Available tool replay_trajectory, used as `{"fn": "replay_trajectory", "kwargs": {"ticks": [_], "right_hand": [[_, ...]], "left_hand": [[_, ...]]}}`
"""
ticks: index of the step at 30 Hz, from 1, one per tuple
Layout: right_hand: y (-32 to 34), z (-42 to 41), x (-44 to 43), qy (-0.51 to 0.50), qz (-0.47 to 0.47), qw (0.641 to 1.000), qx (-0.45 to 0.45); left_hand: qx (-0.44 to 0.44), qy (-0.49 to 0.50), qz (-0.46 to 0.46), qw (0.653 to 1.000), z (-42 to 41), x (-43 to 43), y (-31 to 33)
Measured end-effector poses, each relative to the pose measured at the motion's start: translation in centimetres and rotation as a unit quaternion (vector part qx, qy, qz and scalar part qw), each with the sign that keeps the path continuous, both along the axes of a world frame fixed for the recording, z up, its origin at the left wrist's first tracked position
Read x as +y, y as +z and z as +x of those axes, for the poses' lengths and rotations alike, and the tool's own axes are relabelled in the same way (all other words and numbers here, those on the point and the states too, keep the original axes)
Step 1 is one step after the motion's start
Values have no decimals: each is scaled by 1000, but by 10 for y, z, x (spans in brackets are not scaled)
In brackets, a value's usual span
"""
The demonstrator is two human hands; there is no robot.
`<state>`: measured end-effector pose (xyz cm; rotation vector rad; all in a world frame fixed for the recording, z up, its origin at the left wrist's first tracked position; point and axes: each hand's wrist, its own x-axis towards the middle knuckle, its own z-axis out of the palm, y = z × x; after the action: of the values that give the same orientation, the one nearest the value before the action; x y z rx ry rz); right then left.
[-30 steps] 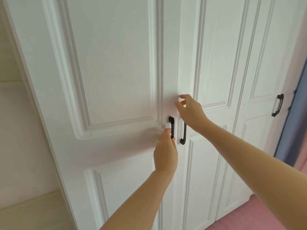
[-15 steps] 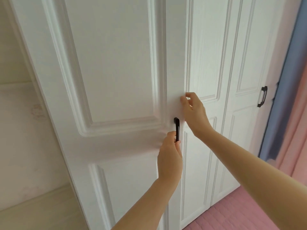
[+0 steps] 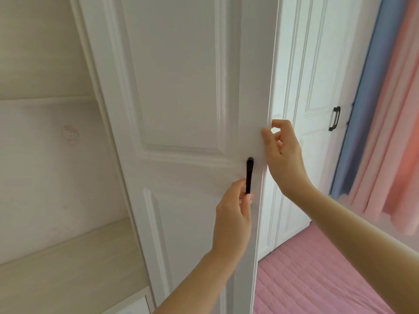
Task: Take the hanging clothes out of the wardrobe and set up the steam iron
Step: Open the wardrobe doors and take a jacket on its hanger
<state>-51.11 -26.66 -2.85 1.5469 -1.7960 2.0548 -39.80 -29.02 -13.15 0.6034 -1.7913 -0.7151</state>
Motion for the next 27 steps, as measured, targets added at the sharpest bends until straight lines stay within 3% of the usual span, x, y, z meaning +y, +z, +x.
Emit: {"fn": "replay_trajectory", "kwargs": {"ticks": [14,22,27], "right_hand": [[2,166,105,64,10,993,95],[0,230,108,125,29,980,150],[1,247,103,176,49,968,172]], "left_hand": [[48,79,4,996,165,97,-8],[26,131,21,991,237,95,-7],[32,99,38,994,267,84,-4]]}}
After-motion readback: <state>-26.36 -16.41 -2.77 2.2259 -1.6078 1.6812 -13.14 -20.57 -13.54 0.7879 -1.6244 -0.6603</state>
